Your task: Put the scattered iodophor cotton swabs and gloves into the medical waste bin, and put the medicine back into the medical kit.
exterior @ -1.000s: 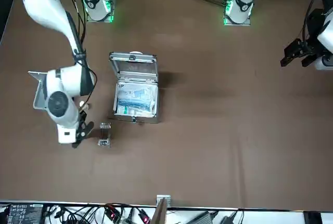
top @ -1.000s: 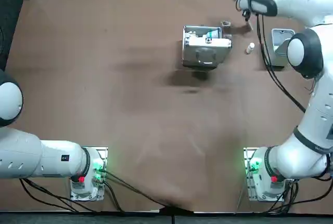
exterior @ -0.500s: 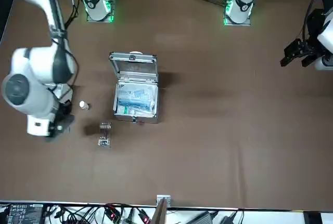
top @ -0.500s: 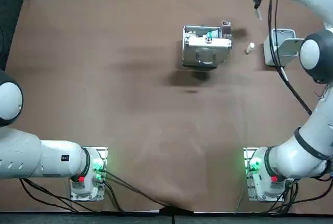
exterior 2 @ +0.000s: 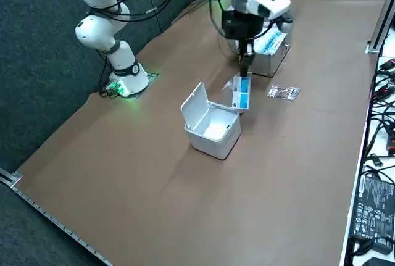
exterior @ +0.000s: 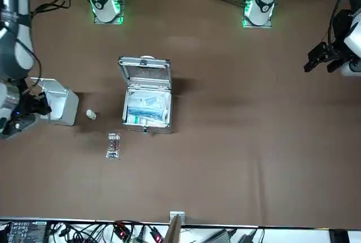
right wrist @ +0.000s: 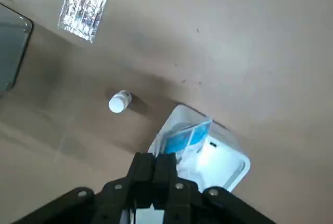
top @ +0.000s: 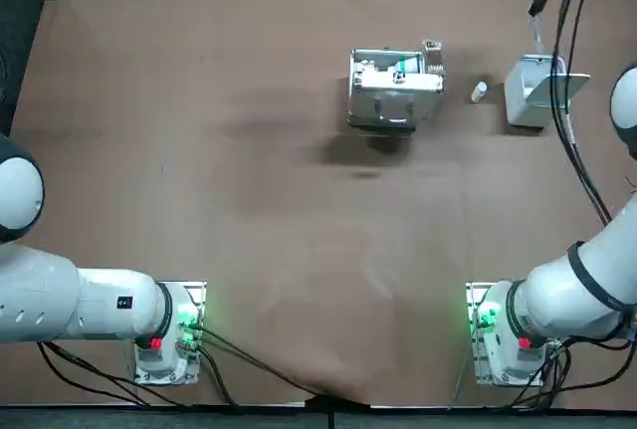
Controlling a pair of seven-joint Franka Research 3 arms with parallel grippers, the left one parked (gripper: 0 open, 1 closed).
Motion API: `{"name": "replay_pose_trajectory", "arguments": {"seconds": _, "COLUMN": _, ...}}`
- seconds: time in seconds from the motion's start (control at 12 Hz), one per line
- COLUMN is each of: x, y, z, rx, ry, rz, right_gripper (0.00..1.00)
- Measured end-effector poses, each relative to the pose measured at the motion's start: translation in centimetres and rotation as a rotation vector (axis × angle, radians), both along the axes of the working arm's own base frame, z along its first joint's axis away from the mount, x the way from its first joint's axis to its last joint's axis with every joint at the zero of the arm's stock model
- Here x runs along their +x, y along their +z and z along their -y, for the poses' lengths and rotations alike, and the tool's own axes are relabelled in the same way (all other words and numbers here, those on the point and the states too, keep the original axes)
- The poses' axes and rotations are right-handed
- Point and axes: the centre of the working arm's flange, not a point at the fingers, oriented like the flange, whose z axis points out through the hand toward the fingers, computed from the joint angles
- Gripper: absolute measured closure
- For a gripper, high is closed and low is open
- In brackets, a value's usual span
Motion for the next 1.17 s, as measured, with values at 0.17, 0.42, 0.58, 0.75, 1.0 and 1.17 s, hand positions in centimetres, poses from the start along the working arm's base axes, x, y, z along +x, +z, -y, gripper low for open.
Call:
{"name": "replay_pose_trajectory", "arguments": {"seconds": 0.17, "x": -0.8, "y": 0.1, "z": 2.6, "rx": 0.025, "ry": -0.049, "rz": -0.026, "right_gripper": 0.99}}
{"name": "replay_pose_trajectory", "arguments": {"seconds": 0.42, "x": -2.4, "y": -1.0, "z": 6.1, "rx": 0.043, "ry": -0.095, "rz": -0.103, "right_gripper": 0.99}}
{"name": "replay_pose_trajectory", "arguments": {"seconds": 0.58, "x": -3.0, "y": -2.6, "z": 7.4, "rx": 0.052, "ry": -0.113, "rz": -0.139, "right_gripper": 0.99}}
{"name": "replay_pose_trajectory", "arguments": {"seconds": 0.75, "x": -3.1, "y": -4.4, "z": 7.9, "rx": 0.057, "ry": -0.120, "rz": -0.169, "right_gripper": 0.98}}
{"name": "replay_pose_trajectory", "arguments": {"seconds": 1.0, "x": -2.8, "y": -7.8, "z": 8.9, "rx": 0.063, "ry": -0.135, "rz": -0.202, "right_gripper": 0.85}}
{"name": "replay_pose_trajectory", "arguments": {"seconds": 1.17, "x": -2.5, "y": -8.8, "z": 8.9, "rx": 0.063, "ry": -0.132, "rz": -0.202, "right_gripper": 0.63}}
